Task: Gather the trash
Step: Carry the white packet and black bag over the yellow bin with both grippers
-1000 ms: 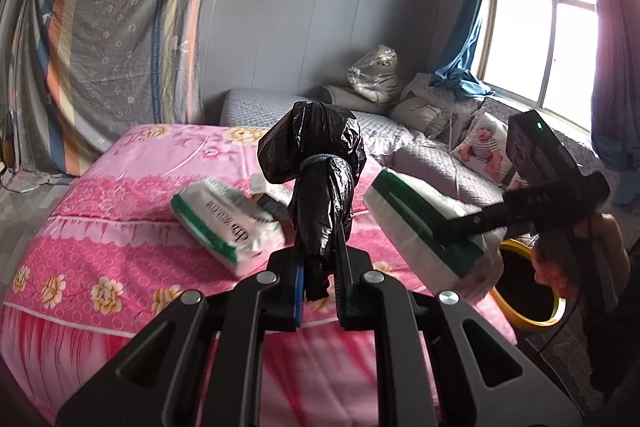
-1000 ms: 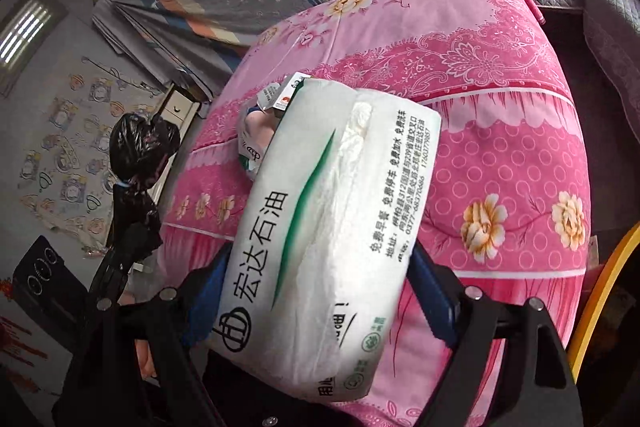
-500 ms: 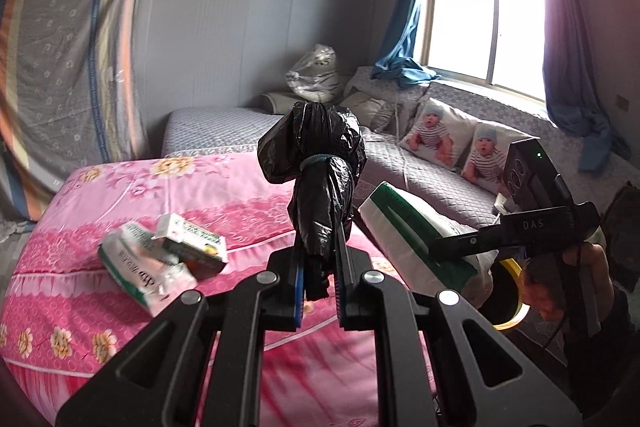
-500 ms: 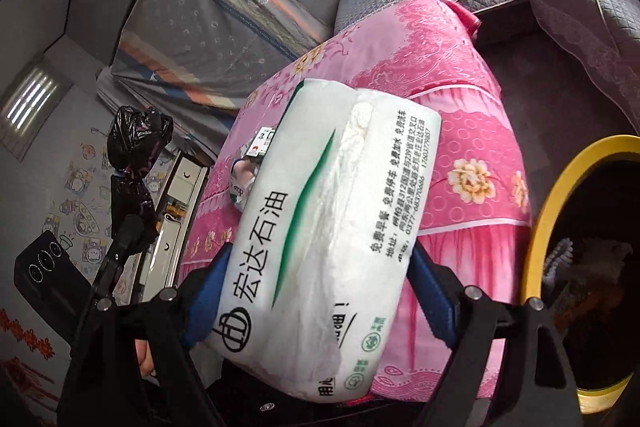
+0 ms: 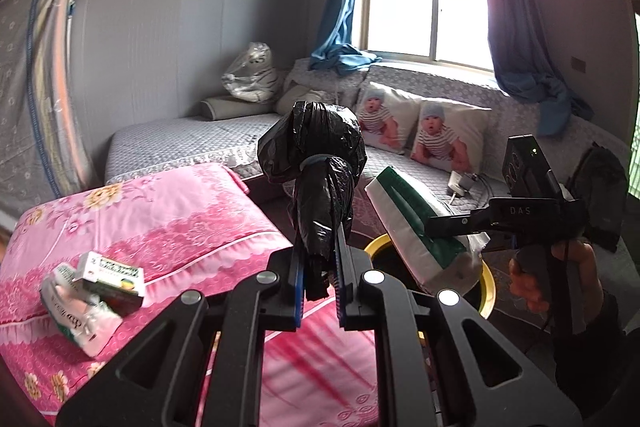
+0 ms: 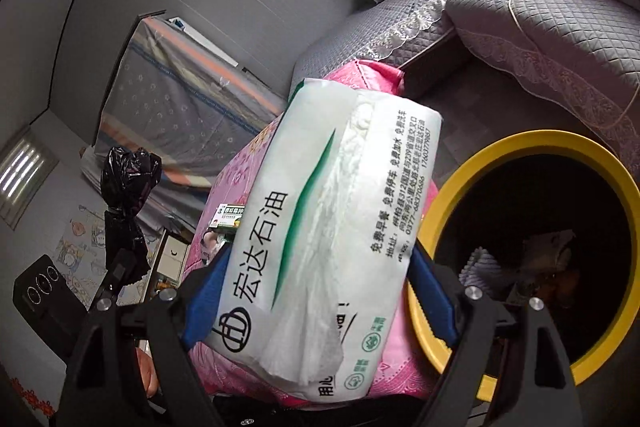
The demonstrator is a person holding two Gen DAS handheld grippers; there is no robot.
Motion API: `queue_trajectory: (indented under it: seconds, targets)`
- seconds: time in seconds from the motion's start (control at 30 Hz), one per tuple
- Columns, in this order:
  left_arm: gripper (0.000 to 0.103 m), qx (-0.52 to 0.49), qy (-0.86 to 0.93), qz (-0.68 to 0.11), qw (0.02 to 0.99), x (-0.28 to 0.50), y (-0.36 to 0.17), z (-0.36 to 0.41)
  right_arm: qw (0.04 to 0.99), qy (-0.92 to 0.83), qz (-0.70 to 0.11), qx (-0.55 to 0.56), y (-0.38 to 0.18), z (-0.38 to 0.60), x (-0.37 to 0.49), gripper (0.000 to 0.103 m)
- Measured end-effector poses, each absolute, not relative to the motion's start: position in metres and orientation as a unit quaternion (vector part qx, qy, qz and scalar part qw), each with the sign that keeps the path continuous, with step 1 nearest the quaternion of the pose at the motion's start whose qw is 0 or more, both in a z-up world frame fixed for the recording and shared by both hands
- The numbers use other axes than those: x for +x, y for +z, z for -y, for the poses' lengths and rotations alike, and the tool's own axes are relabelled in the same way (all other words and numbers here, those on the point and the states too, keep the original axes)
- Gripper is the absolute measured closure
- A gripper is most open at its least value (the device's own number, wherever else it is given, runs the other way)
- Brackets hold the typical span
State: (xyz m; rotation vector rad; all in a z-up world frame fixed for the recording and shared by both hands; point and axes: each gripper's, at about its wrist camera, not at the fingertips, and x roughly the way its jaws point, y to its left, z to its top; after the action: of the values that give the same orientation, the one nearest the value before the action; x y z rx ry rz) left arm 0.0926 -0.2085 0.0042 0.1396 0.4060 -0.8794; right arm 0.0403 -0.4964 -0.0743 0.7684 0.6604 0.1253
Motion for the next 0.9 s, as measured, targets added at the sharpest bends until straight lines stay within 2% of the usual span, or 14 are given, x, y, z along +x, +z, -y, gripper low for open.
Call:
queue_trajectory:
  seconds: [0.5, 0.9]
  targets:
    - [0.092, 0.095, -0.47, -0.199, 0.854, 0.093, -0.005, 0.273, 0.874, -0.036, -0.281, 0.396, -0.1, 0.549, 0.0, 0.023]
    - [0.092, 0.107, -0.485, -0.216, 0.84, 0.105, -0.024, 0.31, 0.861, -0.079, -0.289, 0.411, -0.127, 0.569, -0.008, 0.023]
